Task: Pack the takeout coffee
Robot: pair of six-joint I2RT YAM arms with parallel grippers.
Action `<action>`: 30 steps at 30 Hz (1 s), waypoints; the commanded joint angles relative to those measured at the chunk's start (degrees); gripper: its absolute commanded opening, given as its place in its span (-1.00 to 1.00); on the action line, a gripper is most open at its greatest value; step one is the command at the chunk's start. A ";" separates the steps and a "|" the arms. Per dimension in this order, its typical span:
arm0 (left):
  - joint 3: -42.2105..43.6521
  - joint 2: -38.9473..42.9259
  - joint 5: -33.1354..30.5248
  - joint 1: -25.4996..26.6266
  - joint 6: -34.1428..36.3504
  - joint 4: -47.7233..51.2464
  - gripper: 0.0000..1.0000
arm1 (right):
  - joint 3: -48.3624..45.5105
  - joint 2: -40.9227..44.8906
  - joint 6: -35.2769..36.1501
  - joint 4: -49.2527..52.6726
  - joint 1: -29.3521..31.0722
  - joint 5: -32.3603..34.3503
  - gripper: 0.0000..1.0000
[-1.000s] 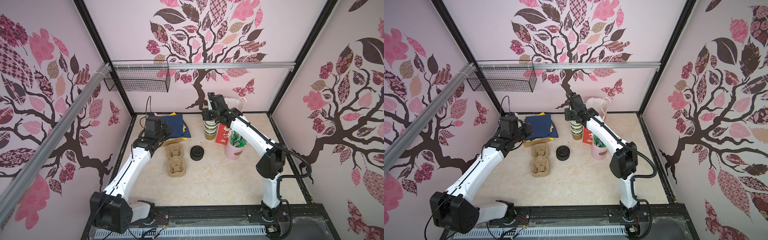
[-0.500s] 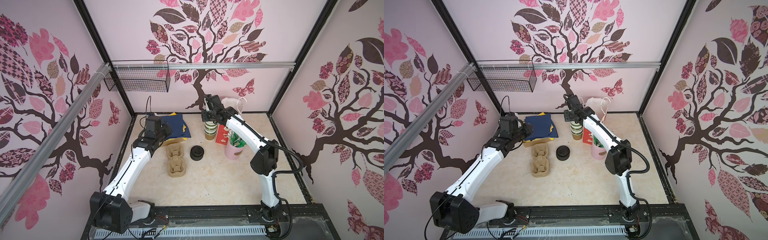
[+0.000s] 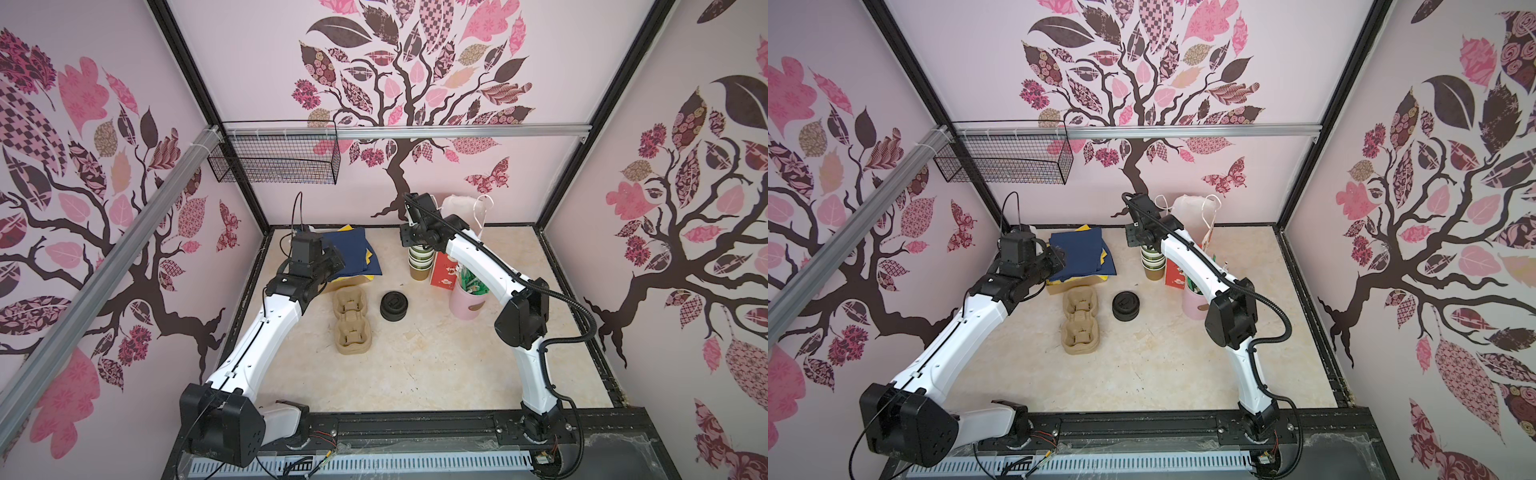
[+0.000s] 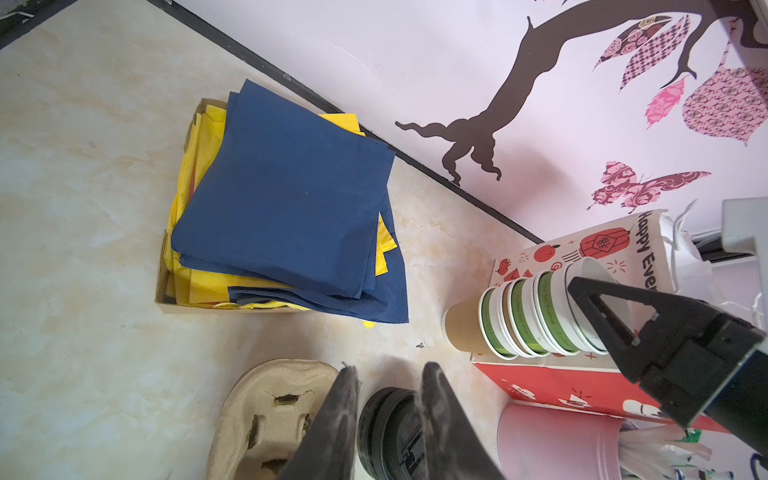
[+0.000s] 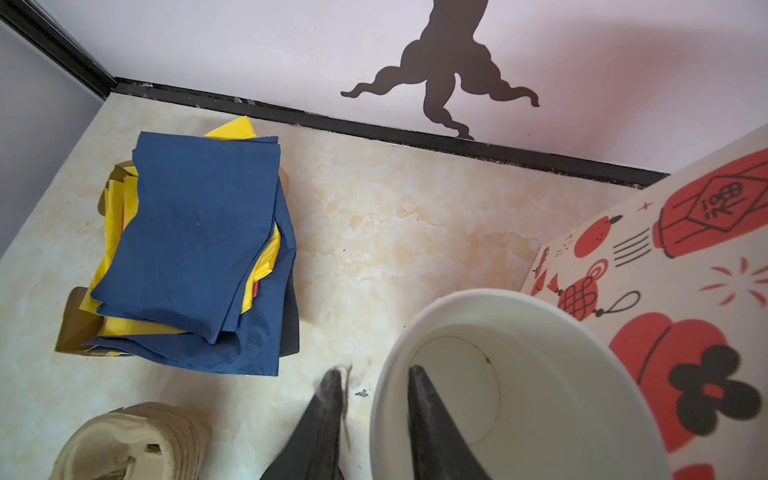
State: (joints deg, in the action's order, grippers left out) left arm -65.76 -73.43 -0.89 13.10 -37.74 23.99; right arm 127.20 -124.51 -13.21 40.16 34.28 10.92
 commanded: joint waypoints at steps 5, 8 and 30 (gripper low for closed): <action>0.31 0.30 0.28 -0.18 0.29 0.53 -0.40 | 2.62 -2.43 -0.10 1.67 0.23 2.05 -0.51; 0.29 0.30 0.27 -0.18 0.27 0.57 -0.41 | 2.62 -2.49 -0.20 1.76 0.26 2.06 -0.53; 0.28 1.01 -1.22 -0.17 -0.25 1.33 -0.43 | 2.81 -2.09 -1.00 2.41 0.21 1.92 -0.82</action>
State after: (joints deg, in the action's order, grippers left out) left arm -65.76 -73.43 -1.32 13.10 -37.80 25.10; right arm 127.26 -125.21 -13.72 41.30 34.33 12.34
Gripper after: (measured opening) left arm 0.285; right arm 0.098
